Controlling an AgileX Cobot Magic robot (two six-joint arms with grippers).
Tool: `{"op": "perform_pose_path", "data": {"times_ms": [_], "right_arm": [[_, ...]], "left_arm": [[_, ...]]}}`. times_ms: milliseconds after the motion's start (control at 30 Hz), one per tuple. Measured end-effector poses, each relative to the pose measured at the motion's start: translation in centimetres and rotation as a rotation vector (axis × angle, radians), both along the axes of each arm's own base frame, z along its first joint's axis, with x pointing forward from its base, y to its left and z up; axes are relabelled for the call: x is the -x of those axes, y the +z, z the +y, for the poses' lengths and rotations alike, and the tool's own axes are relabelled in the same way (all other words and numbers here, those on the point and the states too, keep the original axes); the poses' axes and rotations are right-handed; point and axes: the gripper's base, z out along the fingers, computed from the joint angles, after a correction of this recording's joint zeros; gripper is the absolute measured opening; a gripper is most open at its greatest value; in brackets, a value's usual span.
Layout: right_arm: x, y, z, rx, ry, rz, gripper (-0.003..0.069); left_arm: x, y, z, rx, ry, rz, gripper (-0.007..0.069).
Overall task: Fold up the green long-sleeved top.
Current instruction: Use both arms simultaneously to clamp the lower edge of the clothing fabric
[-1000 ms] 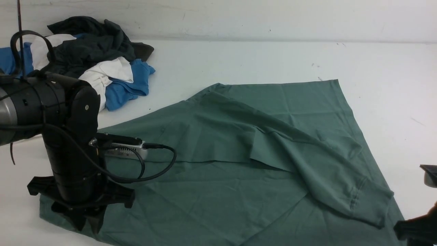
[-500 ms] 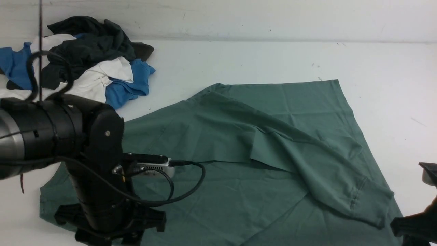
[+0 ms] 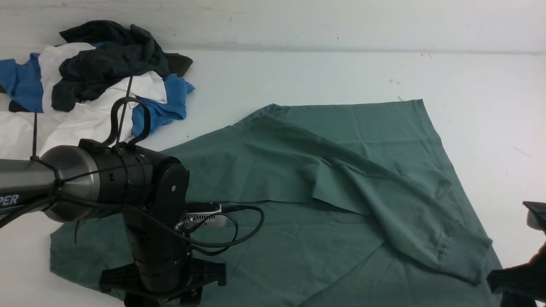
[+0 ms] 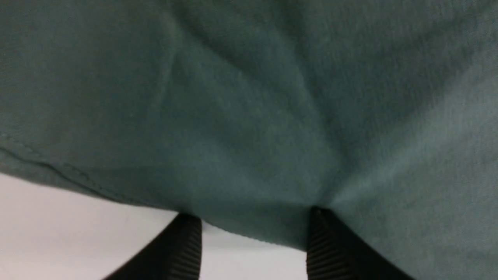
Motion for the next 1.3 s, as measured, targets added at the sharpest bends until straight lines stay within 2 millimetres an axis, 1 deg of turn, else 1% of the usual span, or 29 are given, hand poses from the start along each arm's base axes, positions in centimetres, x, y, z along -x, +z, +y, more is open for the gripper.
{"op": "perform_pose_path", "data": {"times_ms": [100, 133, 167, 200, 233, 267, 300, 333, 367, 433, 467, 600, 700, 833, 900, 1000, 1133, 1167, 1200, 1233, 1300], "right_arm": [[-0.1, 0.0, 0.0, -0.002, 0.0, -0.006, 0.0422], [-0.1, 0.0, 0.0, -0.003, 0.007, -0.006, 0.0422], [-0.1, 0.0, 0.1, -0.004, 0.008, -0.006, 0.0422], [0.0, 0.0, 0.1, -0.006, 0.011, -0.005, 0.0422], [0.0, -0.1, 0.1, -0.008, 0.012, -0.005, 0.0422], [0.2, -0.3, 0.1, -0.008, 0.012, -0.001, 0.0422], [0.2, -0.3, 0.1, -0.008, 0.012, -0.002, 0.0422], [0.6, -0.8, 0.1, -0.008, 0.014, 0.006, 0.0421], [0.6, -0.8, 0.1, -0.008, 0.014, 0.004, 0.0421], [1.0, -1.6, 0.1, -0.007, 0.013, 0.009, 0.0421], [1.0, -1.7, 0.1, -0.007, 0.013, 0.011, 0.0421], [0.7, -2.5, 0.0, 0.006, 0.023, 0.013, 0.0421], [0.3, -3.7, 0.0, 0.011, 0.027, 0.065, 0.0421], [0.0, -4.0, 0.1, 0.004, 0.021, 0.095, 0.0419], [-0.1, -4.1, 0.2, -0.004, 0.028, 0.108, 0.0402], [-0.1, -4.0, 0.3, -0.017, 0.039, 0.113, 0.0347], [-0.1, -3.8, 0.6, -0.052, 0.055, 0.131, 0.0185], [-0.1, -3.8, 0.6, -0.054, 0.057, 0.131, 0.0166], [0.1, -3.6, 0.7, -0.064, 0.056, 0.134, 0.0097], [0.4, -3.6, 0.7, -0.07, 0.053, 0.134, 0.0055], [1.5, -3.1, 0.7, -0.073, 0.05, 0.119, 0.002]], "left_arm": [[-0.1, -0.1, -0.1, 0.006, -0.023, 0.001, 0.0295], [-0.1, -0.1, -0.2, 0.015, -0.038, 0.0, 0.0241], [-0.1, -0.1, -0.2, 0.015, -0.038, 0.0, 0.0232], [-0.2, -0.1, -0.3, 0.03, -0.051, -0.006, 0.0141], [-0.1, -0.1, -0.4, 0.035, -0.056, -0.006, 0.0088], [-0.1, -0.1, -0.5, 0.037, -0.059, -0.008, 0.0052], [-0.1, -0.1, -0.5, 0.037, -0.06, -0.008, 0.0052], [-0.1, 0.0, -0.5, 0.036, -0.071, -0.015, 0.0027], [-0.1, 0.0, -0.5, 0.035, -0.072, -0.015, 0.0027], [-0.2, 0.3, -0.2, 0.013, -0.102, -0.037, 0.0023], [-0.2, 0.3, -0.2, 0.014, -0.102, -0.038, 0.0023], [-0.2, 0.4, 0.3, -0.029, -0.146, -0.059, 0.002], [-0.2, 0.4, 0.4, -0.037, -0.156, -0.065, 0.002], [-0.3, 0.4, 0.4, -0.039, -0.16, -0.073, 0.002], [-0.3, 0.4, 0.4, -0.039, -0.16, -0.074, 0.002], [-0.3, 0.4, 0.4, -0.039, -0.16, -0.074, 0.002], [-0.3, 0.4, 0.5, -0.039, -0.16, -0.075, 0.002], [-0.3, 0.5, 0.5, -0.038, -0.16, -0.075, 0.002], [-0.1, 0.7, 0.6, -0.042, -0.164, -0.077, 0.002], [0.0, 0.9, 0.7, -0.043, -0.166, -0.082, 0.002], [0.5, 1.7, 1.0, -0.04, -0.169, -0.097, 0.002]]}}
